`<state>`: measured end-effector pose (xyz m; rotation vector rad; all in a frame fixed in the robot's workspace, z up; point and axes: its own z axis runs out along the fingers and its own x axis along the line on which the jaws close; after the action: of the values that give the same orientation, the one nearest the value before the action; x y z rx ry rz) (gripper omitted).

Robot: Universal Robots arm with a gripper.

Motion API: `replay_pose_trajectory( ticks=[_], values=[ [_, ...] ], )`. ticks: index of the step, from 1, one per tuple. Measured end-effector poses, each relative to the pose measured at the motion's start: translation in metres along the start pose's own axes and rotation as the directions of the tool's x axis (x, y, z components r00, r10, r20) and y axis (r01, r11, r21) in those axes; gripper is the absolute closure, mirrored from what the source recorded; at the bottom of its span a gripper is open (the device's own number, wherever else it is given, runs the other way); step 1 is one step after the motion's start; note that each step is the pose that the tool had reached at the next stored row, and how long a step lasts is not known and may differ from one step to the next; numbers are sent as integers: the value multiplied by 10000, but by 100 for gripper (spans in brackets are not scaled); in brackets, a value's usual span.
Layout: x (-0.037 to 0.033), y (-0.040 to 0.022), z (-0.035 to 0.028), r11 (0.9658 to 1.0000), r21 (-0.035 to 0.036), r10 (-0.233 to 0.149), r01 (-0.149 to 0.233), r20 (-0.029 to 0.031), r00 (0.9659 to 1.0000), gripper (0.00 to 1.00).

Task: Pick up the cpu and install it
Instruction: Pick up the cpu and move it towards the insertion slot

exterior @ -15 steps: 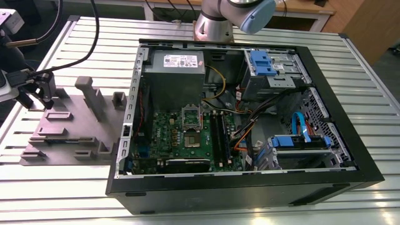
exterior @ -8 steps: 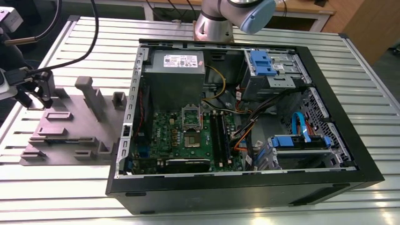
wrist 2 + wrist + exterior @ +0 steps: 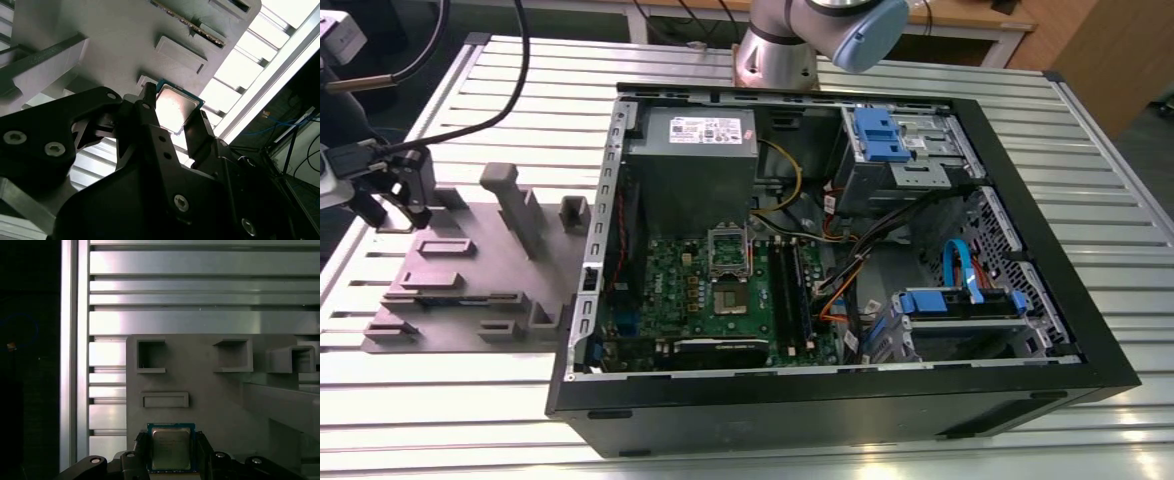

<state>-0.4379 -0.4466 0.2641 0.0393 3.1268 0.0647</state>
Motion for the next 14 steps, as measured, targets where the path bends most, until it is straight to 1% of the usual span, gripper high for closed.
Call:
replay_pose_trajectory(
  ticks=[4,12,14],
  values=[
    [0,0,-3,10000,0,0,0,0,10000,53],
    [-1,2,-53,10000,0,0,0,0,10000,53],
    [-1,3,-57,10000,-2,0,0,3,10000,53]
  ],
)
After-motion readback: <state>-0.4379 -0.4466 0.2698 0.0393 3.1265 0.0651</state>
